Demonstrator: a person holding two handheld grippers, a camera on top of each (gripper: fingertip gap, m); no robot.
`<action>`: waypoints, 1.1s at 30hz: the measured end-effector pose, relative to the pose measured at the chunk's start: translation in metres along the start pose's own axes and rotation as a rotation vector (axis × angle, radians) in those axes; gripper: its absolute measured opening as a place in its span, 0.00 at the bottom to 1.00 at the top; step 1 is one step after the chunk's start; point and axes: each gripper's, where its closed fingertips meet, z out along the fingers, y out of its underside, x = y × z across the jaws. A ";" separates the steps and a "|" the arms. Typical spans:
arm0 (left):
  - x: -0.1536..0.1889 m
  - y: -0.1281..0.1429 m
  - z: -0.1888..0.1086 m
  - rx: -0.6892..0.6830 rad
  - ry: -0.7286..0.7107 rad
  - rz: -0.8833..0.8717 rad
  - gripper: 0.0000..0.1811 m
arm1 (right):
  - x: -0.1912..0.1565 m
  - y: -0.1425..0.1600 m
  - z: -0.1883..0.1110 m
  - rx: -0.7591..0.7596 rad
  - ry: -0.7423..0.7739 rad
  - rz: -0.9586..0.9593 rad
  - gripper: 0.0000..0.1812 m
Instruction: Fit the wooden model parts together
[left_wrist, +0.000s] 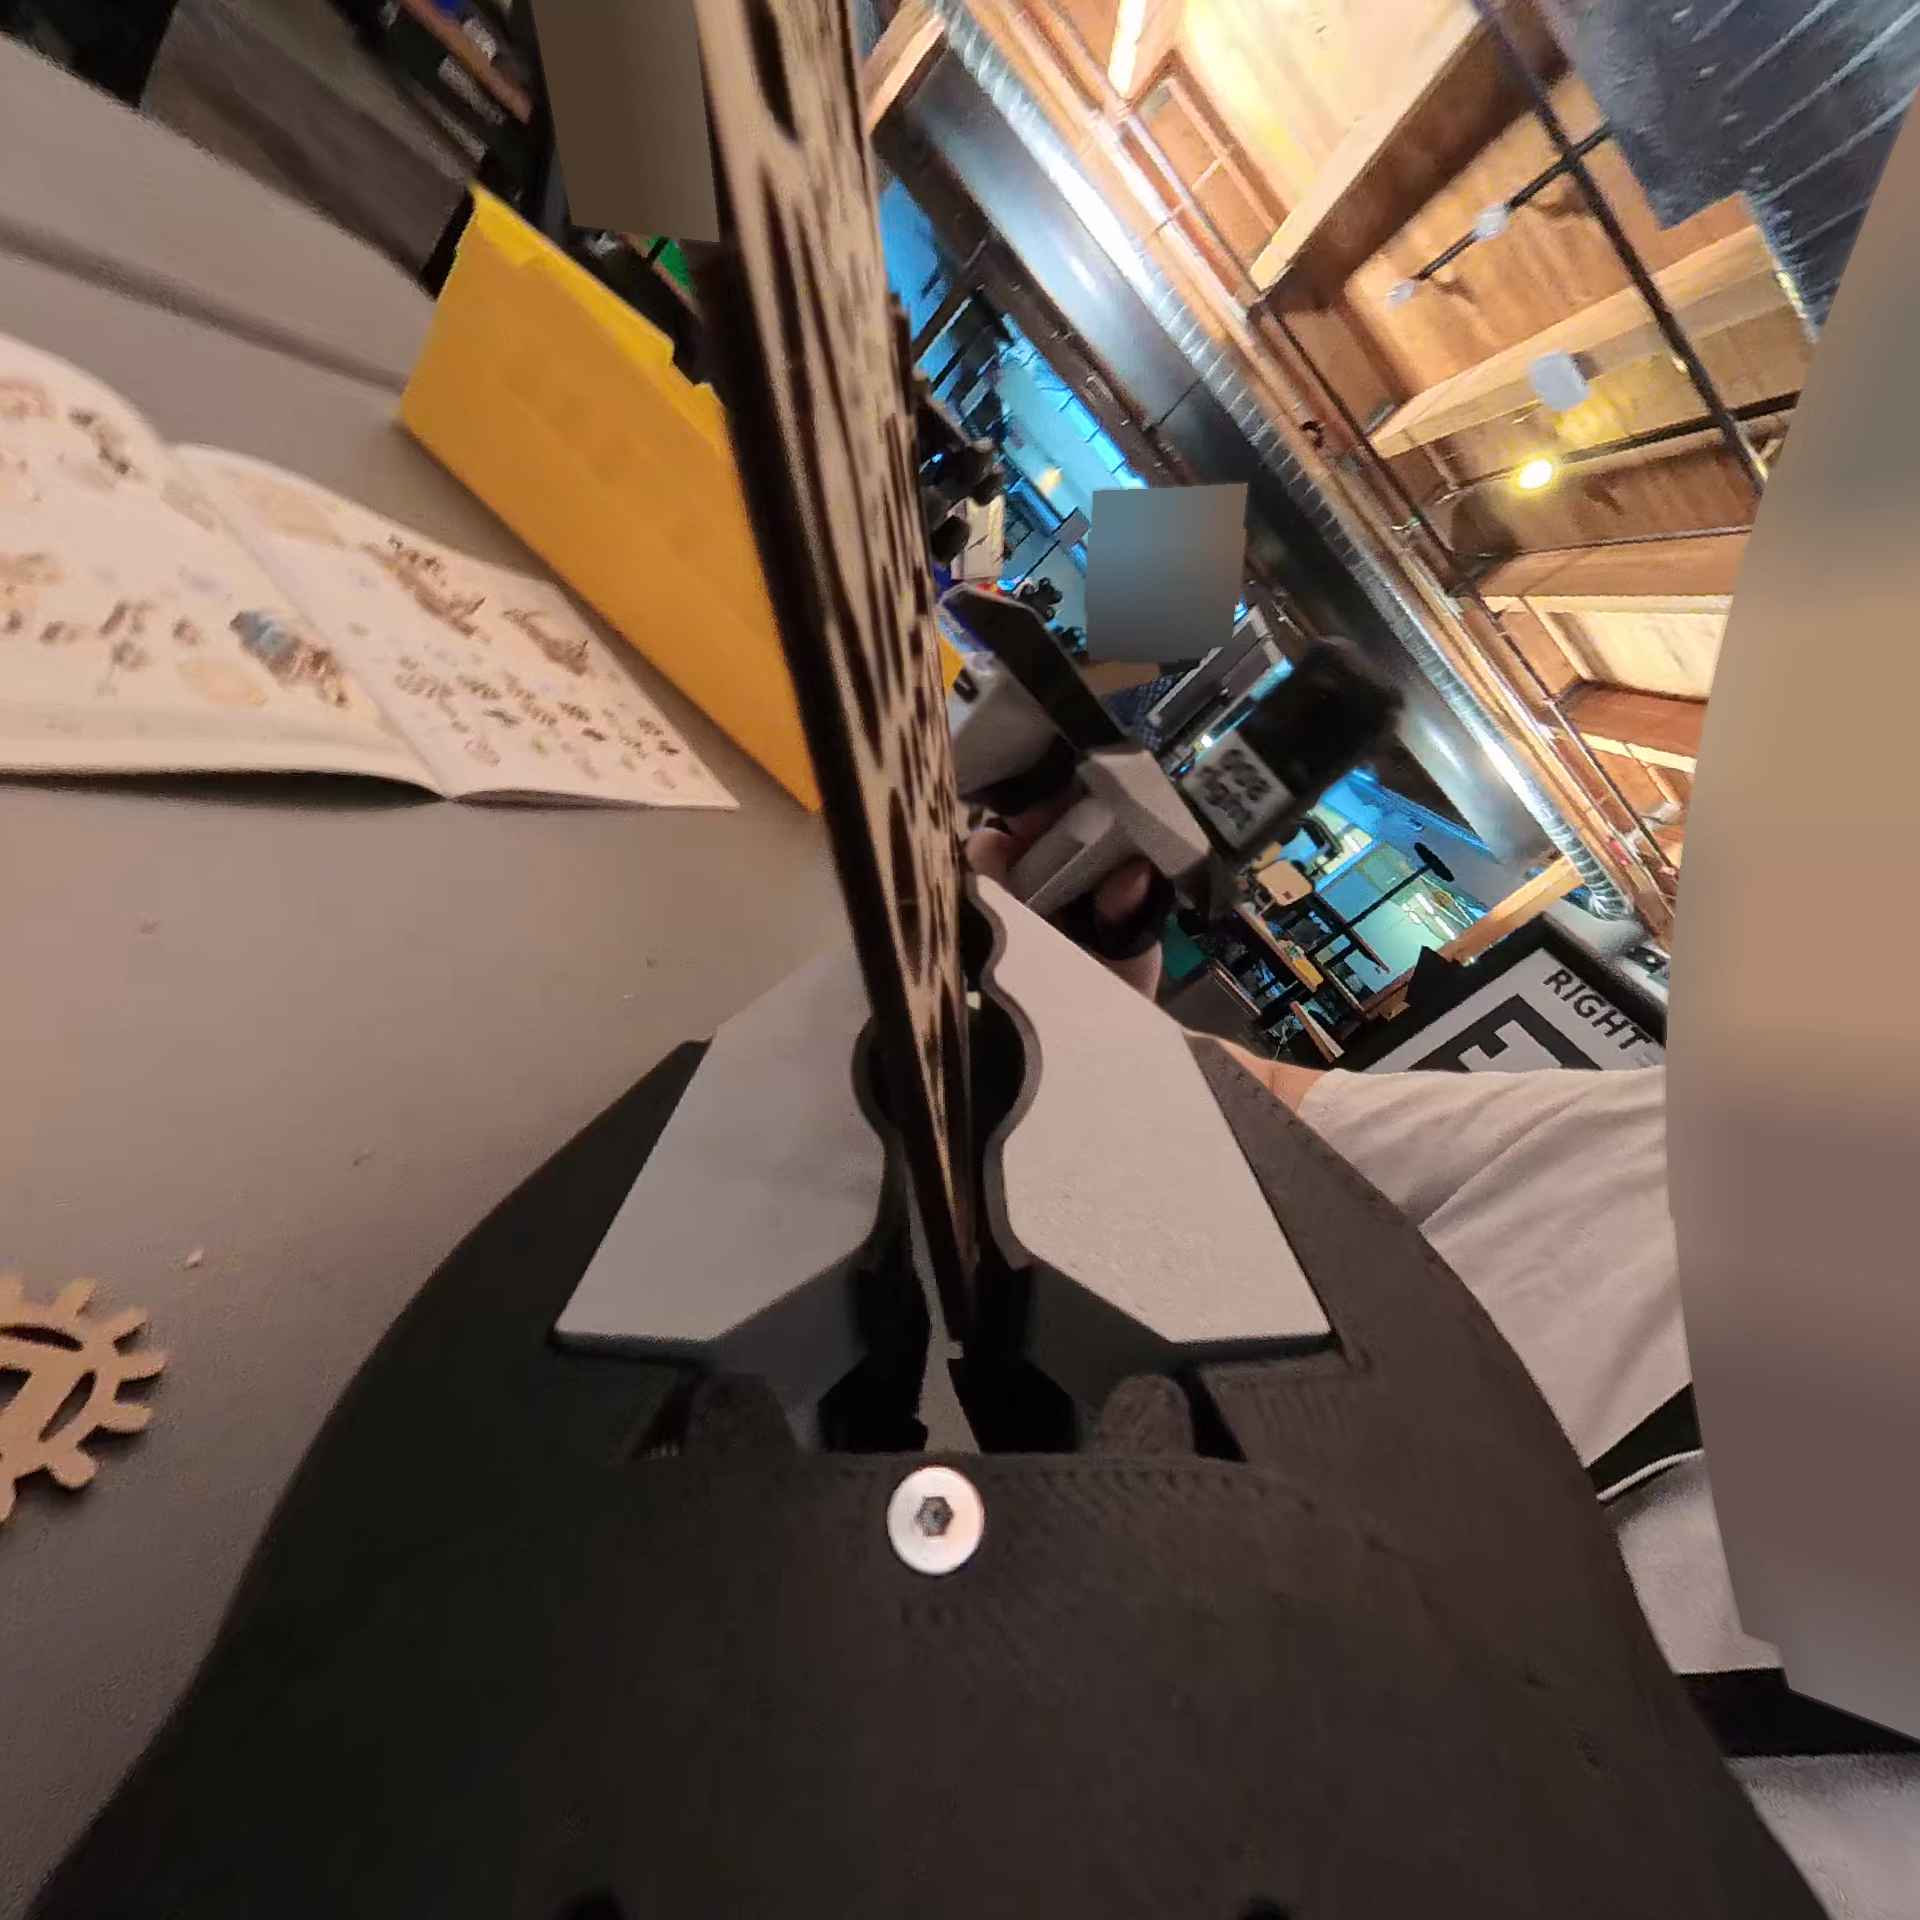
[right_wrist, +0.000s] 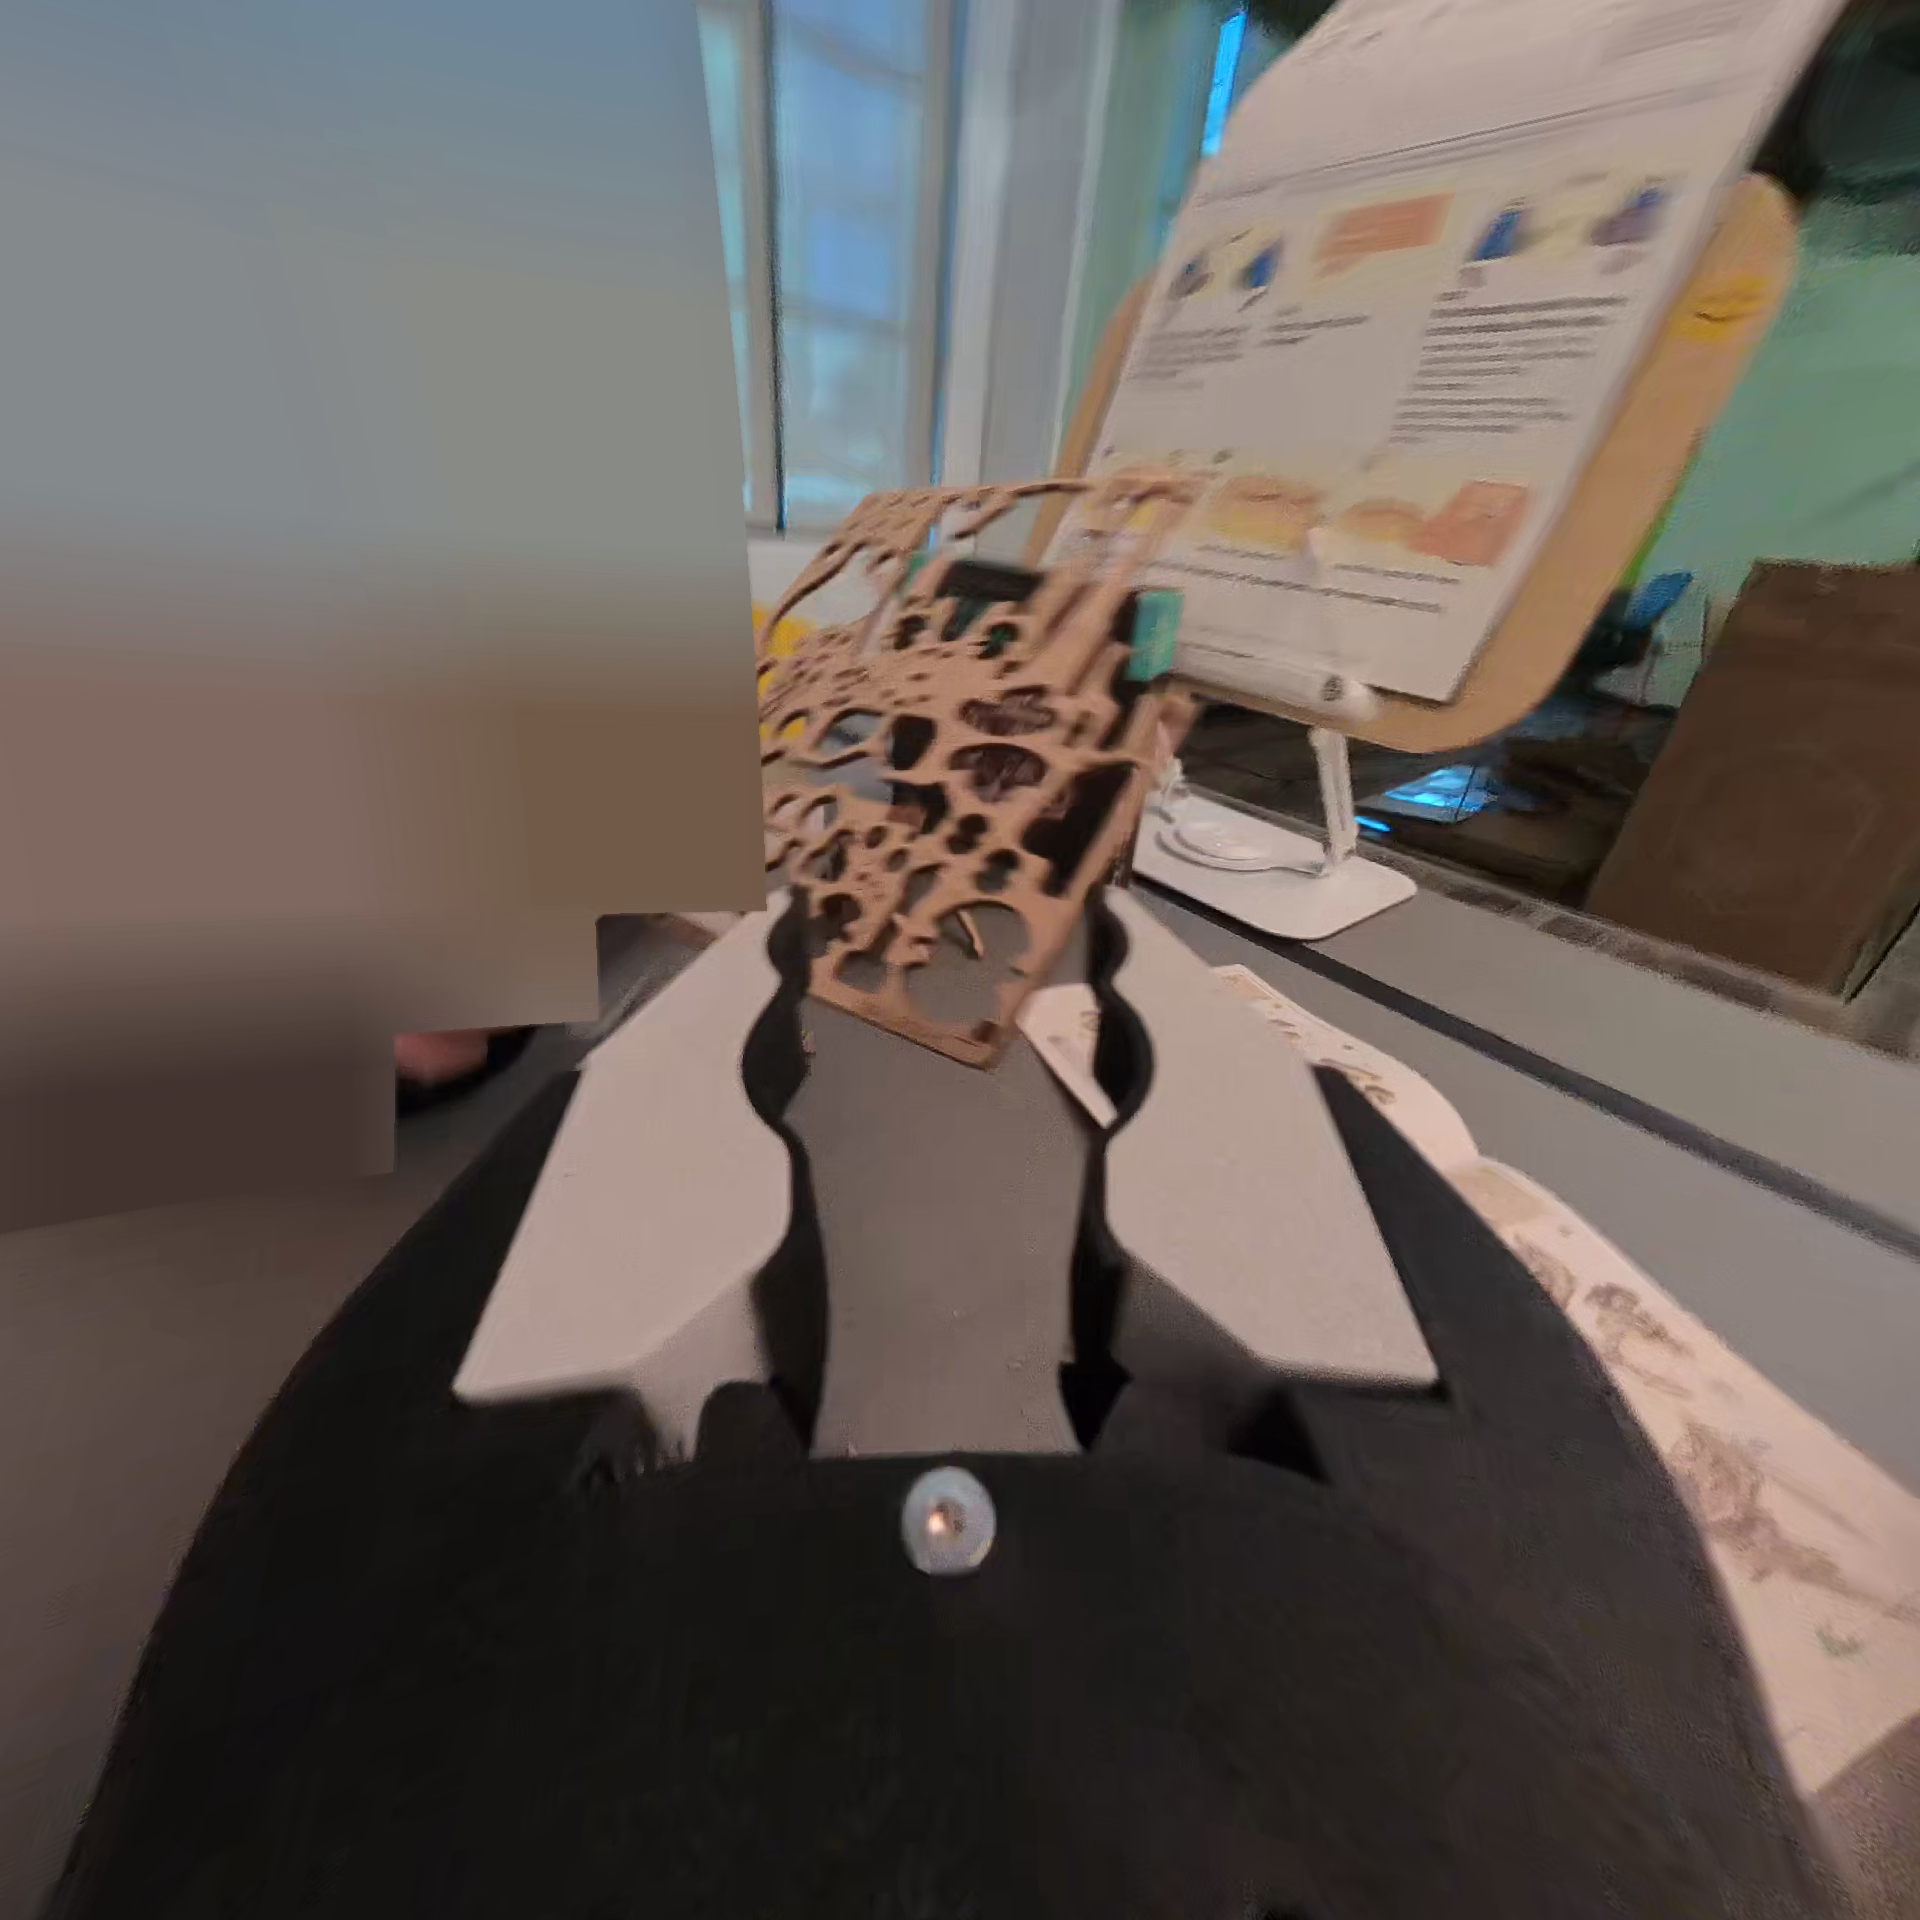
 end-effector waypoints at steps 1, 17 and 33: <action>0.002 -0.001 0.000 0.001 0.004 0.017 0.00 | 0.009 -0.003 -0.002 0.017 0.007 0.100 0.33; 0.003 0.020 0.013 -0.134 -0.085 0.228 0.00 | -0.034 0.049 0.013 -0.251 -0.330 0.524 0.20; -0.002 0.023 0.012 -0.151 -0.116 0.203 0.00 | -0.032 0.055 0.012 -0.282 -0.333 0.555 0.18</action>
